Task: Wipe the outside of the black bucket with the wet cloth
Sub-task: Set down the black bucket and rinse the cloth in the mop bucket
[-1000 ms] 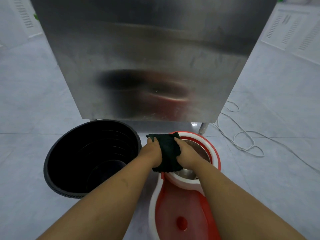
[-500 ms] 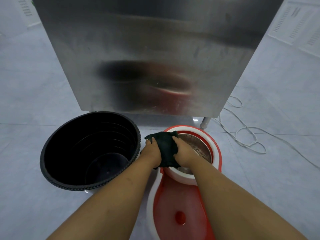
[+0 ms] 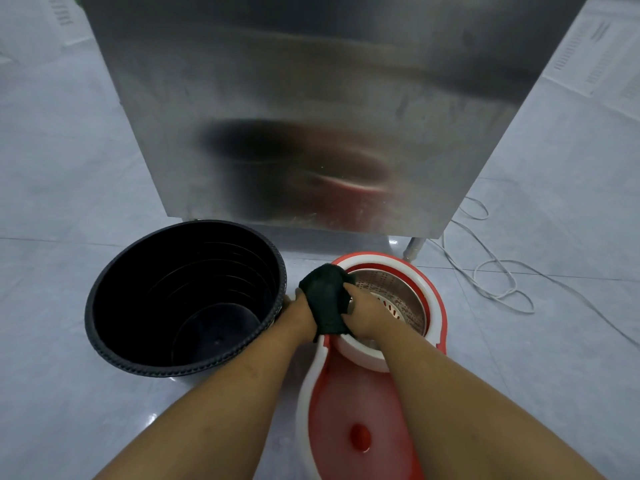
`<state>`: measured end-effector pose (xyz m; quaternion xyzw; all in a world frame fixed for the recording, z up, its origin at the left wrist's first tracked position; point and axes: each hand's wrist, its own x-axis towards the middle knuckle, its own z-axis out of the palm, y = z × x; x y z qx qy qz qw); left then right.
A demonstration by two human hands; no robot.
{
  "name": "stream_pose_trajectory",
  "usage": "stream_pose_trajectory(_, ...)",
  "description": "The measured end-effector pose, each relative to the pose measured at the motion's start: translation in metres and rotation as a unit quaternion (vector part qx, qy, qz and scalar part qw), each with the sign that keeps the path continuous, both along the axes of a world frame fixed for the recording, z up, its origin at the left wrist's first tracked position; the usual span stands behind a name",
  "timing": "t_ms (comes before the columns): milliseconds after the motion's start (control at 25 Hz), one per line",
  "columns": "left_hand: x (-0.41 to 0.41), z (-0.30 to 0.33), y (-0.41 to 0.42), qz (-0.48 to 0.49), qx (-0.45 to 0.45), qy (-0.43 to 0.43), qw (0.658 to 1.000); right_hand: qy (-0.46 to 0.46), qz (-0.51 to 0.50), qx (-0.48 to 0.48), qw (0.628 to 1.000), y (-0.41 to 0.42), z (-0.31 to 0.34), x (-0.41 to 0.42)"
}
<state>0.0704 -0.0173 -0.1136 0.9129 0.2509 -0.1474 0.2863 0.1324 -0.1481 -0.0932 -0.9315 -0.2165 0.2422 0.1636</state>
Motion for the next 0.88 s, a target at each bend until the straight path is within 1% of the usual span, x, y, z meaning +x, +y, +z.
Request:
stream_pose_trajectory(40,-0.007,-0.005,-0.002,-0.012,0.027,-0.001,1.0,-0.017,-0.013,0.012,1.0,-0.002,0.001,0.001)
stream_pose_trajectory(80,-0.011,-0.01,-0.003,-0.005,0.043,-0.033,0.999,-0.035,-0.026,0.03,0.999,-0.002,0.003,0.001)
stream_pose_trajectory(120,-0.014,-0.013,-0.002,0.004,0.045,-0.084,0.995,-0.057,-0.041,0.046,0.996,-0.002,0.003,0.003)
stream_pose_trajectory(160,-0.017,-0.012,-0.003,-0.005,0.044,-0.134,0.99,-0.083,-0.051,0.053,0.994,-0.002,0.006,0.004)
stream_pose_trajectory(200,-0.018,-0.009,-0.005,-0.017,0.014,-0.182,0.983,-0.108,-0.051,0.055,0.991,-0.002,0.009,0.004)
stream_pose_trajectory(240,-0.016,-0.004,-0.006,-0.038,0.012,-0.223,0.974,-0.133,-0.039,0.063,0.988,-0.003,0.012,0.004)
stream_pose_trajectory(280,-0.013,0.002,-0.006,-0.05,0.003,-0.242,0.969,-0.15,-0.015,0.077,0.986,-0.004,0.014,0.003)
stream_pose_trajectory(360,-0.007,0.007,-0.009,-0.072,-0.005,-0.226,0.971,-0.166,0.056,0.084,0.981,-0.004,0.014,0.0)
stream_pose_trajectory(480,-0.004,0.003,-0.011,-0.14,0.026,-0.169,0.975,-0.141,0.117,0.037,0.982,-0.007,0.003,0.0)
stream_pose_trajectory(680,0.0,-0.007,-0.014,-0.171,0.06,-0.115,0.977,-0.07,0.131,-0.018,0.989,-0.007,-0.012,0.003)
stream_pose_trajectory(840,-0.003,0.002,-0.016,-0.171,0.064,-0.114,0.977,-0.088,0.121,-0.009,0.989,-0.006,-0.012,-0.001)
stream_pose_trajectory(880,-0.006,0.008,-0.017,-0.165,0.051,-0.11,0.979,-0.085,0.109,-0.013,0.99,-0.008,-0.009,-0.003)
